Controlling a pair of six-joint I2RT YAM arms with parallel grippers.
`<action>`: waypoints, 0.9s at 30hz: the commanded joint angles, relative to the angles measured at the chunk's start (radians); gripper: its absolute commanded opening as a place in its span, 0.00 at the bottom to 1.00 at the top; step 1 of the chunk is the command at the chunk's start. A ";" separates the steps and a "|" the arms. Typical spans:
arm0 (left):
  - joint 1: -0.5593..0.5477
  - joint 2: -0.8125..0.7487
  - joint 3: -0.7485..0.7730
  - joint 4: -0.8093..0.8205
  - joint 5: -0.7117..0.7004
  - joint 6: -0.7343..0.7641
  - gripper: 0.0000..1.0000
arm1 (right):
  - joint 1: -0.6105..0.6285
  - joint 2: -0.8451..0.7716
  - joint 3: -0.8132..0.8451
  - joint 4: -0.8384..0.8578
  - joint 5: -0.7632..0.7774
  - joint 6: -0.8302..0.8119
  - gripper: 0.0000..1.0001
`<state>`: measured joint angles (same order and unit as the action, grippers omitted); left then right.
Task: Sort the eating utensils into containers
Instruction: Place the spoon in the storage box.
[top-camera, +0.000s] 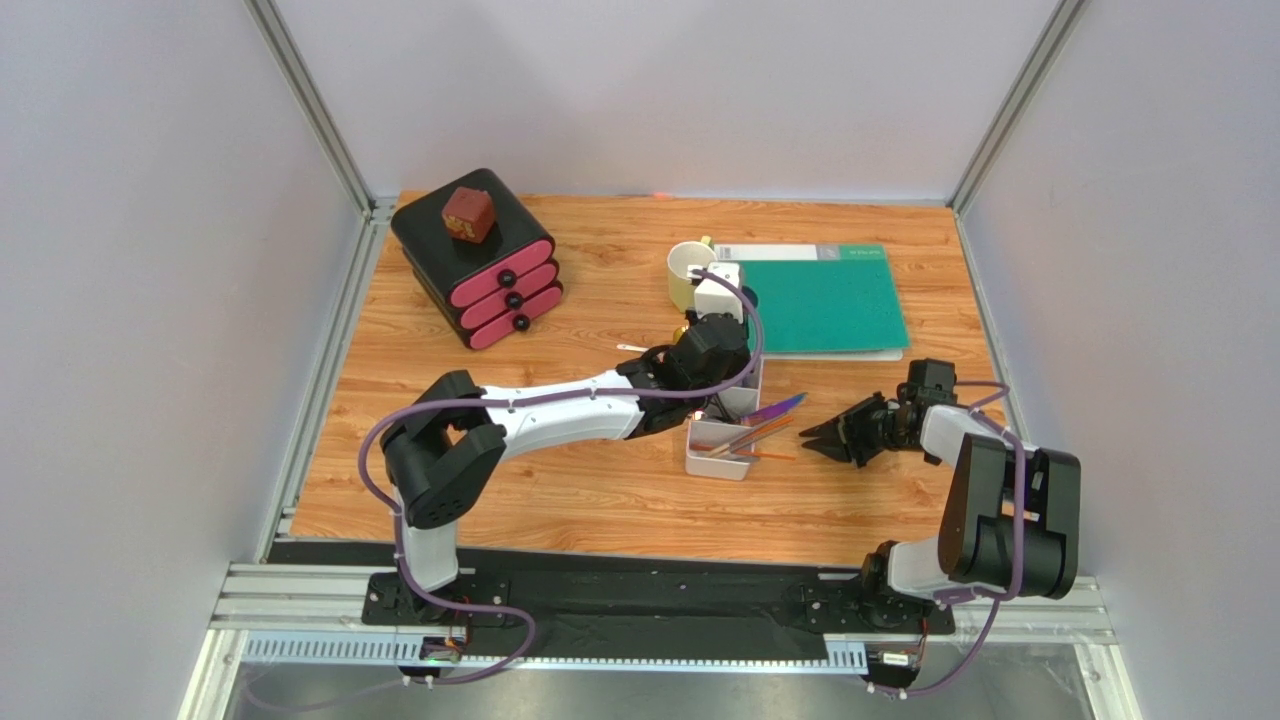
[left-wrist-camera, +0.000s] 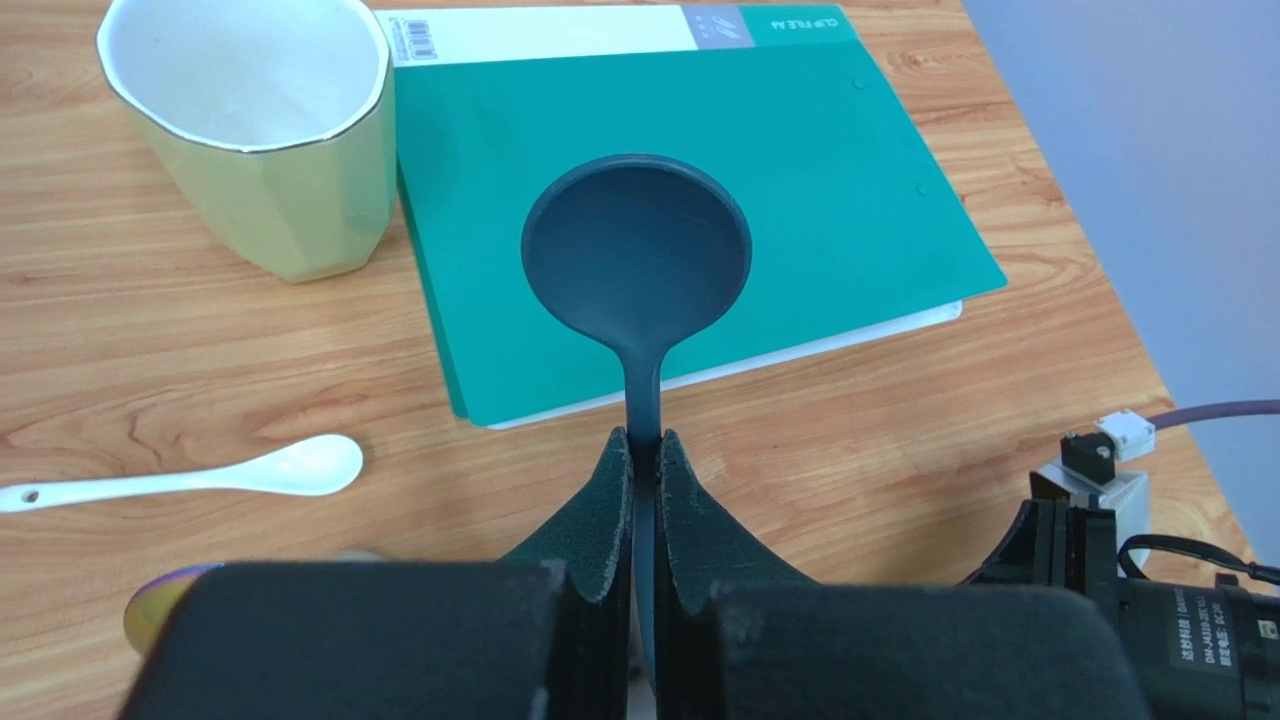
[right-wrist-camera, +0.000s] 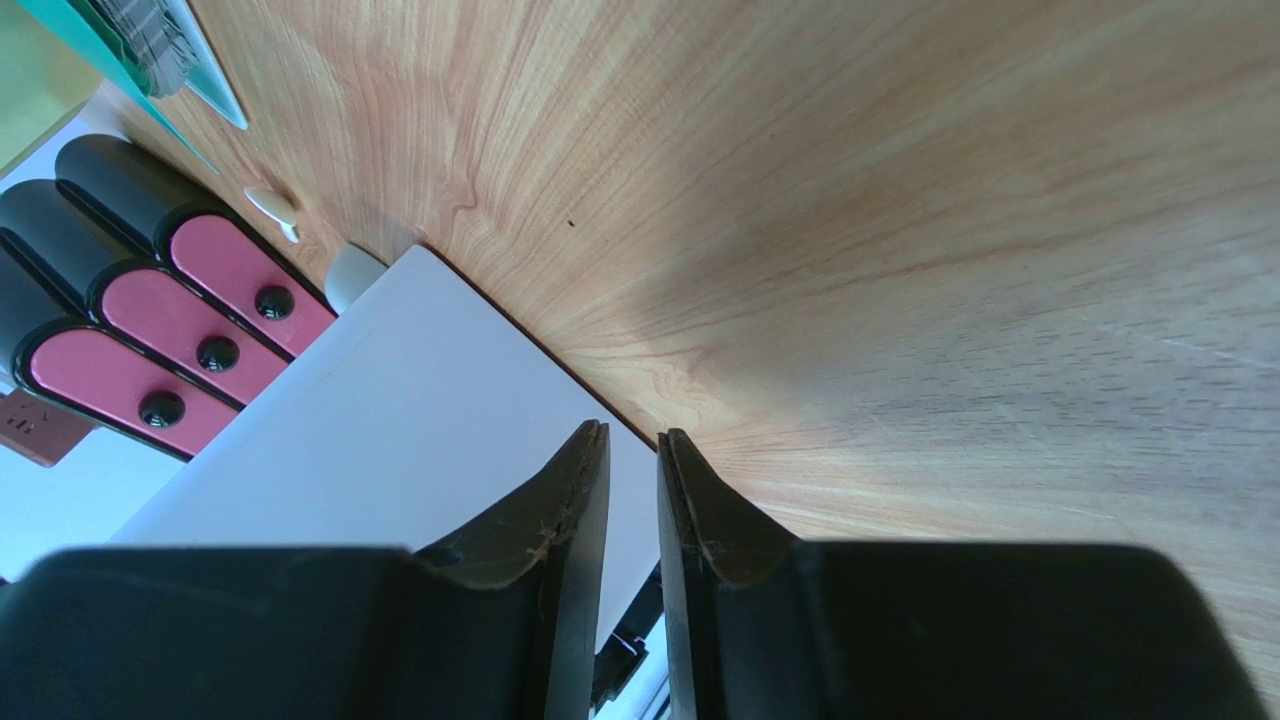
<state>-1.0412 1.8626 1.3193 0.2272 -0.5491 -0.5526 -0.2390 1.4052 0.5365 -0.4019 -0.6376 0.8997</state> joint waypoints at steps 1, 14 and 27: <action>-0.002 -0.037 -0.038 -0.057 -0.057 -0.006 0.00 | -0.005 0.009 -0.001 0.032 -0.010 -0.008 0.23; -0.003 -0.114 -0.071 -0.161 -0.097 0.022 0.08 | -0.005 0.023 0.000 0.049 -0.011 -0.002 0.23; -0.008 -0.246 -0.150 -0.189 -0.091 0.062 0.31 | -0.005 0.047 0.019 0.061 -0.007 0.025 0.23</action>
<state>-1.0485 1.6989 1.1919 0.0475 -0.6109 -0.5282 -0.2390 1.4395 0.5365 -0.3725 -0.6380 0.9077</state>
